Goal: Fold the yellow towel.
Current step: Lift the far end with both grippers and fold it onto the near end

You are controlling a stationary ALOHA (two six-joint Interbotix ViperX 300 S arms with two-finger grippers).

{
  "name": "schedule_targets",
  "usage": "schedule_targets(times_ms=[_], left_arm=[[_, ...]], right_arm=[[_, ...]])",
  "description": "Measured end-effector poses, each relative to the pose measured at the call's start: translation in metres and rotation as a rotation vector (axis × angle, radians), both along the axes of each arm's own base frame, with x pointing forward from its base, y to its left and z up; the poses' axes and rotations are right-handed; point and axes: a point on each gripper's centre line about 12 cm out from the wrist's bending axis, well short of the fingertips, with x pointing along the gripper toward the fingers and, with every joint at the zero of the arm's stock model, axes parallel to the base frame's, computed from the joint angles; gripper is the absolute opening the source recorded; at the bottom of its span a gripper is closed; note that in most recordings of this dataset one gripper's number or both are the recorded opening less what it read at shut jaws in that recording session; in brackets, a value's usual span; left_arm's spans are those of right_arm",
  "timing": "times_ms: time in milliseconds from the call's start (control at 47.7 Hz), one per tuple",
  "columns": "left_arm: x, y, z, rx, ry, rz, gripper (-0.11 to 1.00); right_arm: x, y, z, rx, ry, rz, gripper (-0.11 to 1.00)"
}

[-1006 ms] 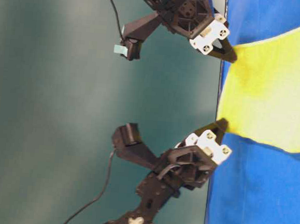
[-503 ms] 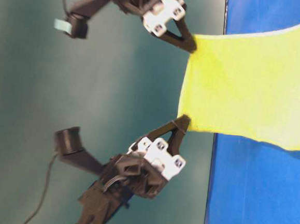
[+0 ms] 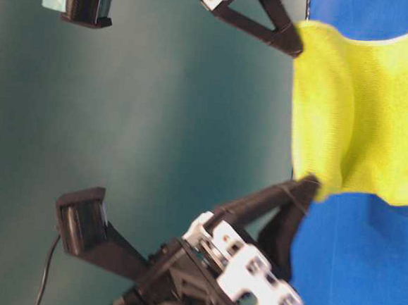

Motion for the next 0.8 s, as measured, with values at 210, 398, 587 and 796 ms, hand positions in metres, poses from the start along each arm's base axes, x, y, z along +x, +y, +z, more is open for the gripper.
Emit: schedule_targets(times_ms=[210,398,587,796], left_arm=[[0.004,-0.029,-0.031,-0.028,0.009,-0.045,0.02],[0.005,-0.033,-0.058,-0.036,0.050,-0.048,0.02],[0.006,-0.038,-0.063,-0.036,0.047,-0.059,0.02],[0.007,-0.040,-0.062,-0.036,0.031,-0.063,0.02]], right_arm=[[0.007,0.023,-0.027,0.034,0.077,0.039,0.04],[0.014,0.029,-0.048,0.061,0.109,0.045,0.04],[0.014,0.034,-0.055,0.072,0.104,0.061,0.04],[0.014,0.038,-0.056,0.072,0.104,0.076,0.04]])
